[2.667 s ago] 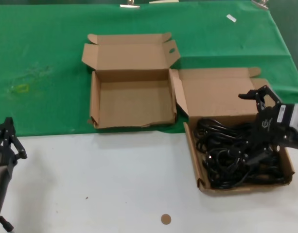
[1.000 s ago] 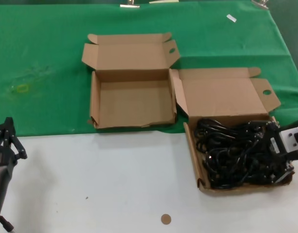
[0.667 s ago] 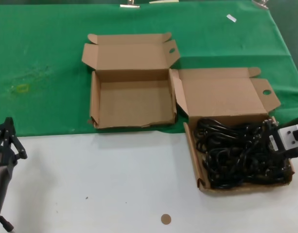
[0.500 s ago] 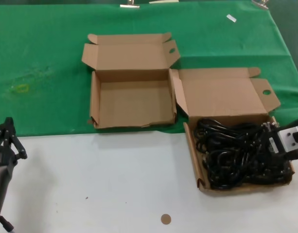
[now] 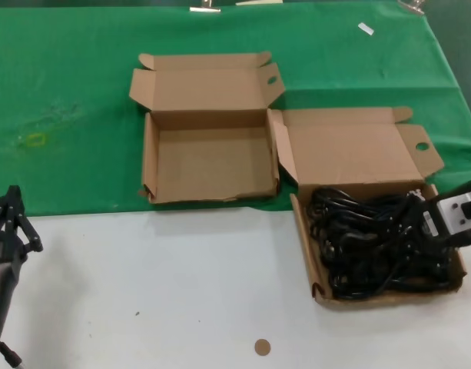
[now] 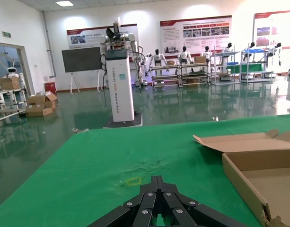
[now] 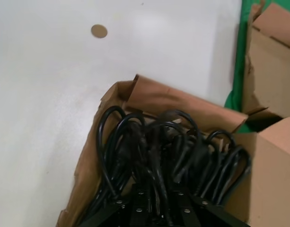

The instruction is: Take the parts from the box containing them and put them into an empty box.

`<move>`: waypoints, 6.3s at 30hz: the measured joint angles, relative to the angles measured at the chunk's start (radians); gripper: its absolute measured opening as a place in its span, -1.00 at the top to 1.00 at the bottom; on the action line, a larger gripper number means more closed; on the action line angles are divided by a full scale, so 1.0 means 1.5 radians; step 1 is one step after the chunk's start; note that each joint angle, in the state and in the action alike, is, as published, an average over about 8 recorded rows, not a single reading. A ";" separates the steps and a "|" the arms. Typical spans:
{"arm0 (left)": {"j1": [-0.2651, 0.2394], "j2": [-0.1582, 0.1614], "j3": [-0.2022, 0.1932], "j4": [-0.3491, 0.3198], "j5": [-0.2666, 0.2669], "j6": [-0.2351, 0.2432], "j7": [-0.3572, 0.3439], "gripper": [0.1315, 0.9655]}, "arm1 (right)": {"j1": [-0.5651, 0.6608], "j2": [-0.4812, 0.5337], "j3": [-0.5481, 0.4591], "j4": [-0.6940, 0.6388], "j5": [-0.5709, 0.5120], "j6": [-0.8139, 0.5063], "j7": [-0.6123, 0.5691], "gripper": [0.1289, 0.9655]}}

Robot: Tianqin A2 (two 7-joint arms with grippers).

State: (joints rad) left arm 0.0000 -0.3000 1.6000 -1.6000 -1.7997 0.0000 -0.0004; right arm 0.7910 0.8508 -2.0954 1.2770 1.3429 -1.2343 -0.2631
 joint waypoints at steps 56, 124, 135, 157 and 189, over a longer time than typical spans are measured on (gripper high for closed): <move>0.000 0.000 0.000 0.000 0.000 0.000 0.000 0.97 | 0.254 -0.364 -0.086 -0.215 -0.058 0.087 0.060 0.90; 0.000 0.000 0.000 0.000 0.000 0.000 0.000 0.51 | 0.146 -0.455 0.020 -0.350 0.033 0.344 -0.006 -0.80; 0.000 0.000 0.000 0.000 0.000 0.000 0.000 0.09 | 0.018 -0.438 0.079 -0.242 0.085 0.435 0.029 -0.97; 0.000 0.000 0.000 0.000 0.000 0.000 0.000 -0.84 | -0.240 -0.405 0.198 -0.026 0.189 0.619 0.098 -1.00; 0.000 0.000 0.000 0.000 0.000 0.000 0.000 -1.00 | -0.498 -0.371 0.317 0.191 0.293 0.802 0.167 -1.00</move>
State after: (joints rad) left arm 0.0000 -0.3000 1.6000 -1.6000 -1.8000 0.0000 0.0002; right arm 0.0444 0.2942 -1.6204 1.5628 1.7821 -0.0315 -0.0119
